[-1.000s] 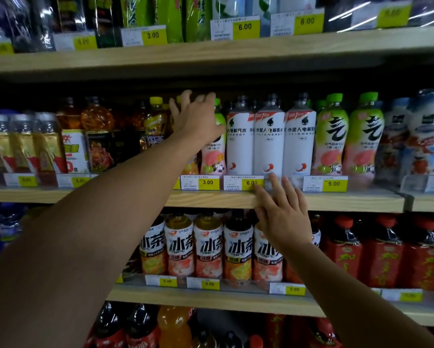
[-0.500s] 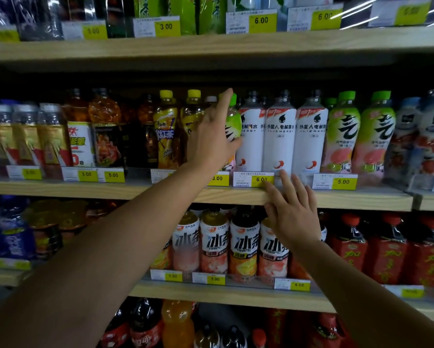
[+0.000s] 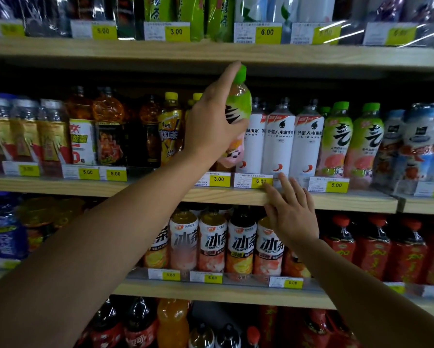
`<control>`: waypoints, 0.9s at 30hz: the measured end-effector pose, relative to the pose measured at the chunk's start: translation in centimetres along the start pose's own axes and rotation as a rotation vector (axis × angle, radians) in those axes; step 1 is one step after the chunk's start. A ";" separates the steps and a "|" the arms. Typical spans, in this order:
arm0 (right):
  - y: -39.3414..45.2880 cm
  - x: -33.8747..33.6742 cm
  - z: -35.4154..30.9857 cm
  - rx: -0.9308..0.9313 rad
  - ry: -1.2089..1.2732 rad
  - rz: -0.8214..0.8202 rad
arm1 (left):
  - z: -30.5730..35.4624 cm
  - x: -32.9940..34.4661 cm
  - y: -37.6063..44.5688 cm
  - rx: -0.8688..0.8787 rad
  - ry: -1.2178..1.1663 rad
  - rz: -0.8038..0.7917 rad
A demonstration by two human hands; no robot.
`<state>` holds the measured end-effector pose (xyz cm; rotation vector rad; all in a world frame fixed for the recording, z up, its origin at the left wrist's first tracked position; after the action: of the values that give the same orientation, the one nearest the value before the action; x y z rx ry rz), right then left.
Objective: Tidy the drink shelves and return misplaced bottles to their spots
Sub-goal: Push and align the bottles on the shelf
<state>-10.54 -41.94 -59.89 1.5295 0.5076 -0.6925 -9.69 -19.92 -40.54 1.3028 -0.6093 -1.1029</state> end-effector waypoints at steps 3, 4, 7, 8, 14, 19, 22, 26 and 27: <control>0.0 -0.5 0.8 -0.060 0.012 -0.026 | 1.6 0.5 -0.4 0.005 -0.035 -0.018; -0.2 -0.7 1.2 -0.082 0.016 -0.034 | 2.1 1.1 -0.7 0.007 -0.044 -0.014; -0.8 -1.4 3.4 -0.096 0.049 -0.039 | 3.8 3.3 -1.5 -0.004 -0.074 -0.012; -1.2 -1.7 4.5 -0.072 0.062 -0.034 | 4.4 4.1 -1.7 -0.011 -0.088 -0.013; -3.3 -5.0 15.6 0.092 0.042 0.013 | 8.4 9.1 -2.2 -0.060 -0.140 -0.035; -3.6 -6.8 21.0 0.033 0.047 0.035 | 11.8 13.3 -2.2 -0.097 -0.105 -0.065; -3.7 -6.5 22.2 -0.035 0.027 -0.001 | 13.8 15.5 -2.0 -0.111 -0.066 -0.067; -4.1 -5.7 23.4 -0.077 0.031 -0.005 | 16.2 17.8 -1.3 -0.113 -0.025 -0.052; -4.2 -5.5 23.6 -0.098 0.023 -0.011 | 16.6 18.2 -1.0 -0.123 -0.027 -0.040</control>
<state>-20.30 -64.51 -59.05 1.4452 0.5599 -0.6503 -17.11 -43.44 -41.75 1.1999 -0.5293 -1.1745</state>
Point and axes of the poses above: each hand's wrist, its own y-axis towards the middle knuckle, its own x-axis out of the palm, z = x × y, the point moved 6 cm from there along y, towards the middle knuckle, and after that the axes turned 2 degrees about y, right-handed, at the moved point
